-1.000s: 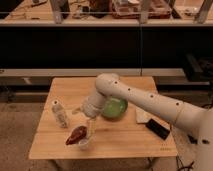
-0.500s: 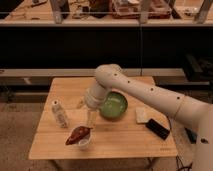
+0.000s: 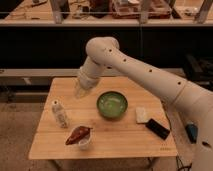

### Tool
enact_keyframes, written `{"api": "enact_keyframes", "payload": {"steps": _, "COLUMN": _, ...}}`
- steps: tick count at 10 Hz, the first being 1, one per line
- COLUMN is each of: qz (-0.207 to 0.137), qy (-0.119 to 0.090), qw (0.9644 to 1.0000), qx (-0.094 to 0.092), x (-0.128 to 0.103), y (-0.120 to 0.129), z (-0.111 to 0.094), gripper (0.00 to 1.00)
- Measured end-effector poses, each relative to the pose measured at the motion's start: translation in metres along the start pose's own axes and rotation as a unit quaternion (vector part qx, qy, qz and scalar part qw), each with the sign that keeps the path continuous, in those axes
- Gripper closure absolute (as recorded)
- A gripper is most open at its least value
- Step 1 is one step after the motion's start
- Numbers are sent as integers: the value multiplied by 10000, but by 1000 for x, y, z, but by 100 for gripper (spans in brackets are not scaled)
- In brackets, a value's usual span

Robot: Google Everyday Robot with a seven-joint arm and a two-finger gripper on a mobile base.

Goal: Knock the bottle over

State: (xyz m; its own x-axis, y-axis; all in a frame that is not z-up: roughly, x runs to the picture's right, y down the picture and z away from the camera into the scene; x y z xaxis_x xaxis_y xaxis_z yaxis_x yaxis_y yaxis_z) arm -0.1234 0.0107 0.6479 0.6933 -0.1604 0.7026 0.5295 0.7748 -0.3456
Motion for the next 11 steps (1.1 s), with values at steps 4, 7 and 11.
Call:
{"api": "enact_keyframes", "payload": {"steps": 4, "qz": -338, "qy": -270, "qw": 9991, "qx": -39, "x": -13, "y": -57, "z": 39, "gripper": 90}}
{"api": "enact_keyframes", "payload": {"steps": 7, "qz": -335, "qy": -170, "qw": 9990, "qx": -255, "x": -27, "y": -85, "z": 67, "gripper": 90}}
{"api": "enact_keyframes", "payload": {"steps": 11, "qz": -956, "qy": -376, "qw": 9939, "qx": -411, "x": -61, "y": -117, "z": 98, "gripper": 90}}
